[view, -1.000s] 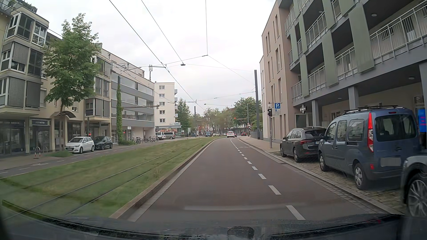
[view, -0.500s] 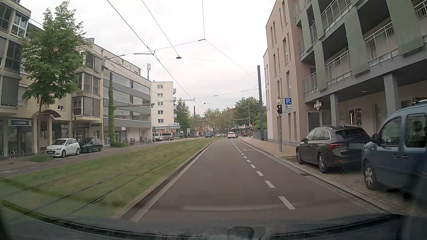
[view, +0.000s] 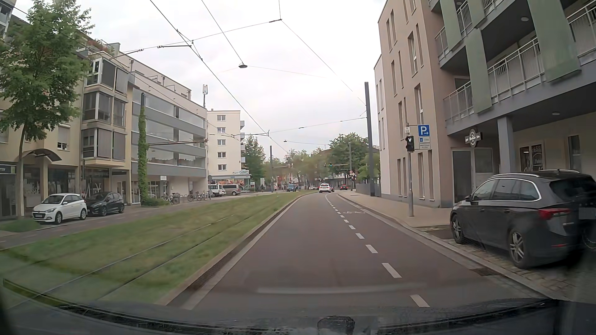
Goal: Follow the waypoints while adhering to traffic rules and regulations
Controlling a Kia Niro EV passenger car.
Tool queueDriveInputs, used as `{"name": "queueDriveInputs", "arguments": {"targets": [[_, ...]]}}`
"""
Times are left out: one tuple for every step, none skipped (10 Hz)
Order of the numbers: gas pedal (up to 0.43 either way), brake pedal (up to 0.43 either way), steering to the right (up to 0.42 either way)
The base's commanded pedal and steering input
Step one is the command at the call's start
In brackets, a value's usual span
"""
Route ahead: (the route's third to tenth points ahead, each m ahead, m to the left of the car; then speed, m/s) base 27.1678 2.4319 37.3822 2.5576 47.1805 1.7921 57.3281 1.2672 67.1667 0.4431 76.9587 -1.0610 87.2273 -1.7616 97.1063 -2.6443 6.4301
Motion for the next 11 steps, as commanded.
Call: {"name": "queueDriveInputs", "arguments": {"targets": [[0.059,0.0,-0.003],[0.059,0.0,-0.003],[0.059,0.0,-0.003],[0.059,0.0,-0.002],[0.059,0.0,-0.001],[0.059,0.0,-0.001],[0.059,0.0,-0.001],[0.059,0.0,-0.001],[0.059,0.0,-0.001],[0.059,0.0,0.001],[0.059,0.0,0.0]]}}
